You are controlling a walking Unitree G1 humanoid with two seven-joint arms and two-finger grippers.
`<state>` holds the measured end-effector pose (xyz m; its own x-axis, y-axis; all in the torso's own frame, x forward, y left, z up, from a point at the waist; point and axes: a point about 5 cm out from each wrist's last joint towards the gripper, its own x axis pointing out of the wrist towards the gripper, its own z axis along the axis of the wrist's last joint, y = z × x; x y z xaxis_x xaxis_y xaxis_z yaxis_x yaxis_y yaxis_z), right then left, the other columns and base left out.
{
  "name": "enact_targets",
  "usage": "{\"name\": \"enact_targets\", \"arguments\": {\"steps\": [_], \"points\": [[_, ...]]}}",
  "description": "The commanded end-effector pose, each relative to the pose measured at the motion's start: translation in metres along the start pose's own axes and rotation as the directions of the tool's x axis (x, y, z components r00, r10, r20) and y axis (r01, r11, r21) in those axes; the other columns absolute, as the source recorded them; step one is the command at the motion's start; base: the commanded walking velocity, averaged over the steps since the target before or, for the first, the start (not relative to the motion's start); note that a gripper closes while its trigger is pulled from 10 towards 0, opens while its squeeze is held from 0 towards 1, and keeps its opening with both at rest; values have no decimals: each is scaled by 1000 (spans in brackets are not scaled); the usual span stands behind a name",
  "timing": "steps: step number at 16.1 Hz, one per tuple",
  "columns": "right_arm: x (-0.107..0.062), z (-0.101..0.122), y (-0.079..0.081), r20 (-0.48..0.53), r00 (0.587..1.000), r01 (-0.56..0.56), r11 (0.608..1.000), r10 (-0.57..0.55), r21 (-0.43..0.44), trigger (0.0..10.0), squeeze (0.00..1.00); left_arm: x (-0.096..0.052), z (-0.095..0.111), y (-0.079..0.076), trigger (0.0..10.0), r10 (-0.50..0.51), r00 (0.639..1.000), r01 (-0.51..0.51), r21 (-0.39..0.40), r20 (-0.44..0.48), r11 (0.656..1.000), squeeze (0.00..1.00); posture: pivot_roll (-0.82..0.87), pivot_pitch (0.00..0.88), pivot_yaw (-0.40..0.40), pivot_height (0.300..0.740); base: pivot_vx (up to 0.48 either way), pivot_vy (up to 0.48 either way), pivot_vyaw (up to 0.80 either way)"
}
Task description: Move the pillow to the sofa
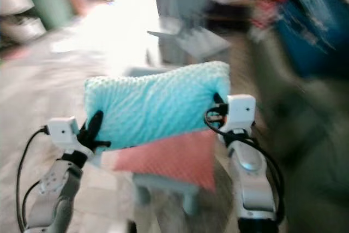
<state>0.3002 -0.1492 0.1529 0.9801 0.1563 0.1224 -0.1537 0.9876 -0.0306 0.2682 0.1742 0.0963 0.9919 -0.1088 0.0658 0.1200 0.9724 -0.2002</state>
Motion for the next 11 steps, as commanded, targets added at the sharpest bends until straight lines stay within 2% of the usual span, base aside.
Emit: {"name": "enact_targets", "arguments": {"steps": [1,11], "points": [[-4,4,-12,20,999,45,999,-45,-15,0,0,5,3,-9,0,-30,999,30,-5,10,1000,0,-140,0,37,740,0,0,0],[-5,4,-12,22,999,48,999,-48,-12,0,0,4,-2,-9,0,-33,999,33,-5,-24,999,0,-136,0,34,740,0,0,0]]}}
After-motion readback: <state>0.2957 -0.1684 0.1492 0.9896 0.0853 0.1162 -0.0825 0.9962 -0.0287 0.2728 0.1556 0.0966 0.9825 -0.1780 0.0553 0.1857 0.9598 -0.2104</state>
